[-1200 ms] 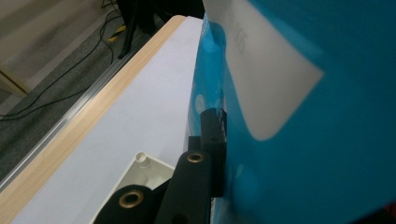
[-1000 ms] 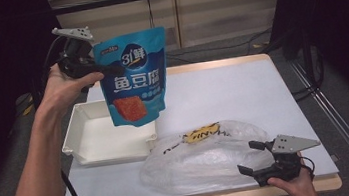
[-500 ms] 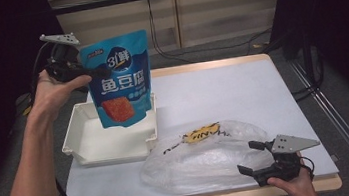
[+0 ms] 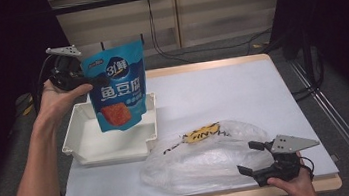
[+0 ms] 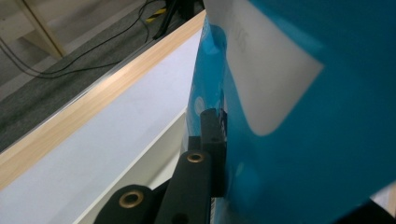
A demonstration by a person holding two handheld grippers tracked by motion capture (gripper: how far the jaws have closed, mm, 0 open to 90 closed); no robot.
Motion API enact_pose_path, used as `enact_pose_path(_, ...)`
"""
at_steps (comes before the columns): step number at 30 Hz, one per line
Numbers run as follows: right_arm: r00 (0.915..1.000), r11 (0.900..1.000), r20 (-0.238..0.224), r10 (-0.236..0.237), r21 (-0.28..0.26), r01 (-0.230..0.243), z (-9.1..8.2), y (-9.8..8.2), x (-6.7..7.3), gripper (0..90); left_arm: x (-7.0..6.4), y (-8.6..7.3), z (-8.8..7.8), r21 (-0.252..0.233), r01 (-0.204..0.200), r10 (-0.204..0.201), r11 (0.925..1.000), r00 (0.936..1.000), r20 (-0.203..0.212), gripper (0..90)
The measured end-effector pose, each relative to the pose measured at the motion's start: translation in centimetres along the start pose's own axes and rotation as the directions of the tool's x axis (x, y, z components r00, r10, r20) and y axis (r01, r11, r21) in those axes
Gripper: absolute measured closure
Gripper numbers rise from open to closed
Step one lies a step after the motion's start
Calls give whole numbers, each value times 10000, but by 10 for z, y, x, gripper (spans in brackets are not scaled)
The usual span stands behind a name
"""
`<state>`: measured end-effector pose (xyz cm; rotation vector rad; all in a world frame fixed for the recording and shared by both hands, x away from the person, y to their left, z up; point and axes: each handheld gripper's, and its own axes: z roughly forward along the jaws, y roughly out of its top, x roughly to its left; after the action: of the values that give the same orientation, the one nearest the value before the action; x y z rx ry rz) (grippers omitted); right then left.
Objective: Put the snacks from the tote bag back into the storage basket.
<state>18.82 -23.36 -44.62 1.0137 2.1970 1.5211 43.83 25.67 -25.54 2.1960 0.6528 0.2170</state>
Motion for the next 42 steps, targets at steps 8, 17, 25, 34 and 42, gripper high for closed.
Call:
enact_pose_path(8, 10000, 10000, 4, -1, 52, 0, 1, 0, 0, 118, 7, -11, 8, -57, 234, -233, 9997, 9997, 117, 900)
enact_pose_path(17, 10000, 9999, 15, 3, 105, -3, 0, 0, 0, 118, 13, -16, 28, 172, 361, -365, 9992, 9991, 219, 900)
enact_pose_path(25, 10000, 9999, -82, -40, 105, 41, 1, 0, 1, 116, 14, -16, 42, 22, 250, -250, 9997, 9996, 89, 900)
enact_pose_path(34, 10000, 9998, -60, -6, 173, 7, 1, -1, 0, 113, 17, -17, 58, -7, 171, -171, 9999, 9998, 91, 900)
enact_pose_path(42, 10000, 9999, -65, -11, 158, 12, 2, -1, 1, 113, 26, -23, 63, -291, 186, -185, 9994, 9998, 34, 900)
